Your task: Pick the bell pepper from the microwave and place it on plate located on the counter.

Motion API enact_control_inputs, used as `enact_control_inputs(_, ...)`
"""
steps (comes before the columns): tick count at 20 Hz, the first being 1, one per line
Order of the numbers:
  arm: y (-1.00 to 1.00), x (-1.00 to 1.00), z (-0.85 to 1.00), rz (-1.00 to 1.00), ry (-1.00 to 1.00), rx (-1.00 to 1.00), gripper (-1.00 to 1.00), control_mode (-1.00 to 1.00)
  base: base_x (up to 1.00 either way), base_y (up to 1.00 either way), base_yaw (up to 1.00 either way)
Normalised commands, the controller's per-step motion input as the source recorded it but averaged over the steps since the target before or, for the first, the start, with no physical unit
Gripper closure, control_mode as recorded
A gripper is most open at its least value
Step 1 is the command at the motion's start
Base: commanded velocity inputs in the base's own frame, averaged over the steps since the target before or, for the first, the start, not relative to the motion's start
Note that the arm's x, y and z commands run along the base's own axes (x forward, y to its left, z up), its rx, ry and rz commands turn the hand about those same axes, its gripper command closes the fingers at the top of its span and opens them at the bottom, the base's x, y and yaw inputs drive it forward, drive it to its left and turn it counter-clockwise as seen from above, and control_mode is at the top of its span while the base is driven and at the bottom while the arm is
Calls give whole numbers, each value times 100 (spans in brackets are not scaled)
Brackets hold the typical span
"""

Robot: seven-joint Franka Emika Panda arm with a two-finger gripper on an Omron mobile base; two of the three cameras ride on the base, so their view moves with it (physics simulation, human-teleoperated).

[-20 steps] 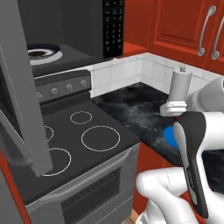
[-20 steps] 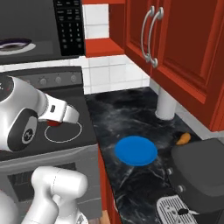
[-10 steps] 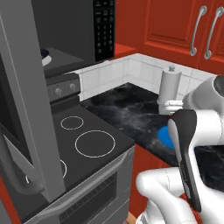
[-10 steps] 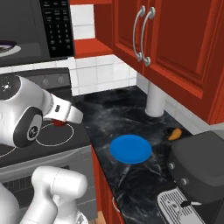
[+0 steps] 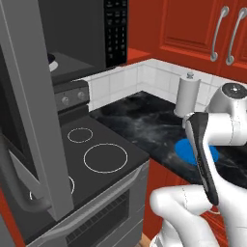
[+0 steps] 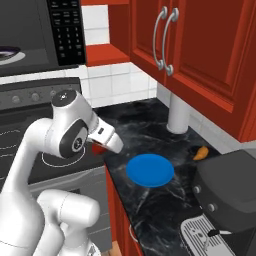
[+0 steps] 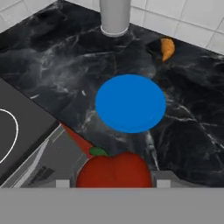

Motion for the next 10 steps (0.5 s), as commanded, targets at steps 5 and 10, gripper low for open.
enact_control_inputs(5,-67,39,-61,-17,28,8,100,-100,0,0,0)
enact_control_inputs(10,-55,25,-56,-9,18,4,100,-100,0,0,0)
